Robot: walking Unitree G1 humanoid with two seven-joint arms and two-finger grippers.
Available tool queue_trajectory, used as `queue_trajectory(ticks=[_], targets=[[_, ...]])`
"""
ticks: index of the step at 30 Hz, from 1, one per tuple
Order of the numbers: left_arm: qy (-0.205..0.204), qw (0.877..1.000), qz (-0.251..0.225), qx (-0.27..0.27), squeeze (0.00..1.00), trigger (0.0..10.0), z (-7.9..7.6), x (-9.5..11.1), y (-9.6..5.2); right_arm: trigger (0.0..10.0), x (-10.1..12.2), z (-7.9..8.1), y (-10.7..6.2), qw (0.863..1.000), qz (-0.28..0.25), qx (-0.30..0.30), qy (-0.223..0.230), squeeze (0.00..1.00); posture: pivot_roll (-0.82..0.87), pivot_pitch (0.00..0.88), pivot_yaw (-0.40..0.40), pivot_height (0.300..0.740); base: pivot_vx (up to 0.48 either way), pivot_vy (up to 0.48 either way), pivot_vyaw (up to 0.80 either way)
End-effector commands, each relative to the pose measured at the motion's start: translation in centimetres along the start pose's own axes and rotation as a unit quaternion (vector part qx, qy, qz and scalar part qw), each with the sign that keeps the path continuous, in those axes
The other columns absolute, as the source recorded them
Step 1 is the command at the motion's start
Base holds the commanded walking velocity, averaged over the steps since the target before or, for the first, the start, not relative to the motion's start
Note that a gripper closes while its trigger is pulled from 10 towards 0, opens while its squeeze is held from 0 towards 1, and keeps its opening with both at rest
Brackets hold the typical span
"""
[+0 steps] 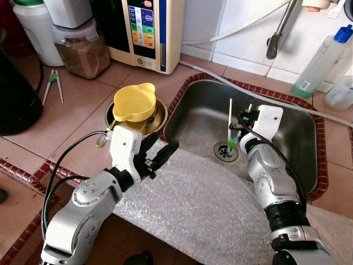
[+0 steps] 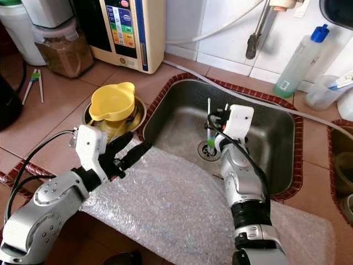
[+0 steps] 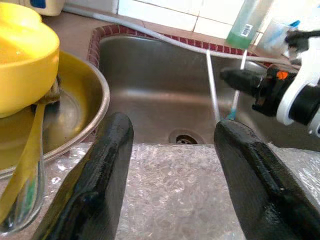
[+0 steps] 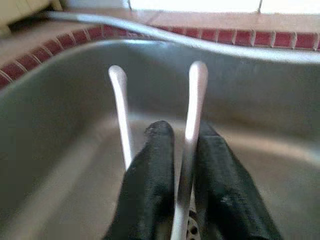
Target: Kitchen organization
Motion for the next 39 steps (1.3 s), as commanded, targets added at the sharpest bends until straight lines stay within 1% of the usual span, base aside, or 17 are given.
queue_trajectory(ticks=[1, 5, 6, 8, 11, 16, 17, 18, 19, 20, 23, 24, 28, 29, 30, 34, 39], targets=[[0.008, 1.0, 0.0, -0.012, 1.0, 10.0, -0.5, 0.0, 0.1, 10.0, -0.2, -0.5, 0.0, 1.0, -0.003, -0.012, -0.001, 1.0, 0.09, 0.147, -0.021, 0.74, 0.0, 0.0, 0.0], [0.012, 1.0, -0.001, -0.013, 1.0, 10.0, -0.7, -0.1, 0.3, 10.0, -1.5, -0.6, -0.2, 1.0, 0.02, -0.017, -0.007, 1.0, 0.09, 0.148, -0.022, 0.74, 0.0, 0.0, 0.0], [0.014, 1.0, 0.001, -0.014, 1.0, 10.0, -0.8, -0.2, 0.3, 10.0, -1.8, -0.5, -0.2, 0.999, 0.026, -0.016, 0.009, 1.0, 0.09, 0.149, -0.022, 0.74, 0.0, 0.0, 0.0], [0.015, 1.0, 0.001, -0.014, 1.0, 10.0, -0.8, -0.2, 0.3, 10.0, -2.0, -0.5, -0.1, 0.999, 0.031, -0.015, 0.01, 1.0, 0.09, 0.149, -0.023, 0.74, 0.0, 0.0, 0.0], [0.018, 1.0, 0.001, -0.01, 1.0, 10.0, -0.8, -0.2, 0.3, 10.0, -1.7, 0.4, -0.1, 0.999, 0.022, 0.011, 0.022, 1.0, 0.09, 0.15, -0.024, 0.74, 0.0, 0.0, 0.0], [0.032, 0.999, -0.001, 0.02, 1.0, 10.0, 0.2, -0.1, 0.4, 10.0, -1.1, 3.2, -0.4, 0.995, 0.007, 0.085, 0.053, 1.0, 0.09, 0.151, -0.023, 0.74, 0.0, 0.0, 0.0], [0.038, 0.998, -0.007, 0.047, 1.0, 10.0, 1.1, 0.2, 0.6, 10.0, -0.8, 5.0, -0.8, 0.989, 0.007, 0.127, 0.071, 1.0, 0.09, 0.152, -0.024, 0.74, 0.0, 0.0, 0.0], [0.038, 0.998, -0.007, 0.047, 1.0, 10.0, 1.1, 0.2, 0.6, 10.0, -0.8, 5.0, -0.8, 0.989, 0.007, 0.127, 0.071, 1.0, 0.09, 0.152, -0.024, 0.74, 0.0, 0.0, 0.0], [0.041, 0.996, -0.01, 0.076, 1.0, 10.0, 2.2, 0.5, 0.8, 10.0, -0.5, 6.9, -1.5, 0.978, 0.009, 0.174, 0.11, 1.0, 0.08, 0.152, -0.025, 0.74, 0.0, 0.0, 0.0], [0.042, 0.995, -0.01, 0.085, 1.0, 10.0, 2.6, 0.6, 0.9, 10.0, -0.4, 7.4, -1.8, 0.974, 0.011, 0.19, 0.125, 1.0, 0.08, 0.153, -0.025, 0.74, 0.0, 0.0, 0.0], [0.052, 0.99, -0.022, 0.127, 1.0, 10.0, 4.4, 1.4, 1.1, 10.0, -0.5, 9.9, -3.5, 0.959, 0.028, 0.256, 0.118, 1.0, 0.08, 0.154, -0.025, 0.74, 0.0, 0.0, 0.0], [0.051, 0.99, -0.025, 0.132, 1.0, 10.0, 4.6, 1.5, 1.1, 10.0, -0.6, 10.2, -3.8, 0.957, 0.032, 0.264, 0.115, 1.0, 0.08, 0.154, -0.025, 0.74, 0.0, 0.0, 0.0], [0.058, 0.984, -0.03, 0.164, 1.0, 10.0, 5.8, 1.9, 1.1, 10.0, -0.5, 10.1, -4.8, 0.957, 0.021, 0.275, 0.089, 1.0, 0.07, 0.154, -0.023, 0.74, 0.0, 0.0, 0.0], [0.059, 0.982, -0.029, 0.176, 1.0, 10.0, 6.2, 1.9, 1.0, 10.0, -0.4, 9.9, -5.1, 0.958, 0.015, 0.277, 0.071, 1.0, 0.07, 0.155, -0.021, 0.74, 0.0, 0.0, 0.0], [0.063, 0.978, -0.024, 0.198, 1.0, 10.0, 7.1, 1.7, 0.8, 10.0, 0.0, 9.5, -5.8, 0.958, 0.005, 0.286, 0.027, 1.0, 0.06, 0.157, -0.019, 0.74, 0.0, 0.0, 0.0], [0.063, 0.974, -0.017, 0.216, 1.0, 10.0, 8.0, 1.4, 0.3, 10.0, 1.3, 8.3, -6.8, 0.955, -0.009, 0.295, -0.034, 1.0, 0.05, 0.157, -0.014, 0.74, 0.0, 0.0, 0.0], [0.071, 0.973, -0.016, 0.218, 1.0, 10.0, 8.5, 1.4, 0.1, 10.0, 3.2, 6.6, -7.2, 0.954, -0.019, 0.292, -0.072, 1.0, 0.03, 0.153, -0.008, 0.74, 0.0, 0.0, 0.0]])
Point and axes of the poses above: a point about 5 cm out from each wrist's last joint towards the gripper, its own y axis pointing out of the wrist towards the gripper, its own x axis along the axis of the wrist's last joint, z = x × y, the point moved 5 cm from there along y, pointing out of the wrist towards the gripper, and after that the axes turned 15 degrees about y, right-handed, at the moved point
